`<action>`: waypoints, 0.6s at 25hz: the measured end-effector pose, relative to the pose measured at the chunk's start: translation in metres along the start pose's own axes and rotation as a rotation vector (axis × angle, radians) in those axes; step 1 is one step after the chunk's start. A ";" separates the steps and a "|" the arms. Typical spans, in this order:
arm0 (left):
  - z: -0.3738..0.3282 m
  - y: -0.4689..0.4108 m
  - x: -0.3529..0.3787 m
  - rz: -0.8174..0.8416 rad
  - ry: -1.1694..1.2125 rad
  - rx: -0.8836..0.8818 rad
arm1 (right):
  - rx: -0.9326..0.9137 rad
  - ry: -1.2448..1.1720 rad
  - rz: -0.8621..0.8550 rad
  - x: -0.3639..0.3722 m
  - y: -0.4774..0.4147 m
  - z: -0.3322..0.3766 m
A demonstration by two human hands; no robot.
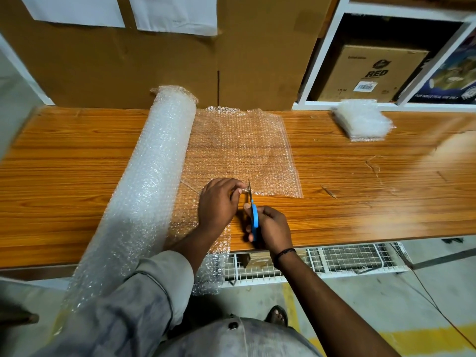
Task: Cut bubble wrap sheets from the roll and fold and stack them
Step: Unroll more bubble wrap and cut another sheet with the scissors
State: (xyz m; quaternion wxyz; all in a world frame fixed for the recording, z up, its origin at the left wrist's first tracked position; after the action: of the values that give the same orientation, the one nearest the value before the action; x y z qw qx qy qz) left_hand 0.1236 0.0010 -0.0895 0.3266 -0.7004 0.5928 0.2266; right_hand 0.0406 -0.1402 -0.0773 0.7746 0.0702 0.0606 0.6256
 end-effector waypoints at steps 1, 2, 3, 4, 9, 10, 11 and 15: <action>0.000 0.000 0.000 -0.001 0.000 0.000 | -0.002 0.004 0.001 0.001 -0.001 0.000; 0.000 0.000 0.000 0.000 0.000 0.001 | -0.005 0.005 0.002 0.001 -0.002 -0.001; 0.001 0.000 0.001 0.001 -0.001 0.003 | -0.008 0.002 0.002 0.001 -0.003 -0.001; 0.001 0.000 0.001 0.001 0.000 0.006 | -0.008 -0.001 0.003 0.002 -0.004 -0.001; 0.001 -0.001 0.001 -0.002 0.003 0.013 | -0.010 -0.004 0.004 0.002 -0.006 -0.001; 0.001 0.000 0.001 -0.003 0.001 0.015 | -0.014 0.004 0.001 0.002 -0.006 -0.002; 0.000 0.000 0.001 -0.005 0.002 0.017 | -0.020 0.014 -0.002 0.002 -0.006 -0.003; 0.000 -0.001 0.000 -0.006 0.003 0.012 | -0.049 0.045 -0.009 0.003 -0.006 -0.005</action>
State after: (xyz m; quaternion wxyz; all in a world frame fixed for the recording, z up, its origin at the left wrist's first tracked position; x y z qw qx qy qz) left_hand 0.1243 0.0011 -0.0887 0.3305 -0.7005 0.5926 0.2209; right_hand 0.0464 -0.1383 -0.0839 0.7773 0.0370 0.0632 0.6248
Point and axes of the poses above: each hand's wrist, its own y-axis away from the middle knuckle, its own x-axis out of the palm, z = x × y, the point moved 4 cm from there along -y, towards the middle knuckle, and after that the axes turned 14 degrees about -x, right-handed, at the moved point
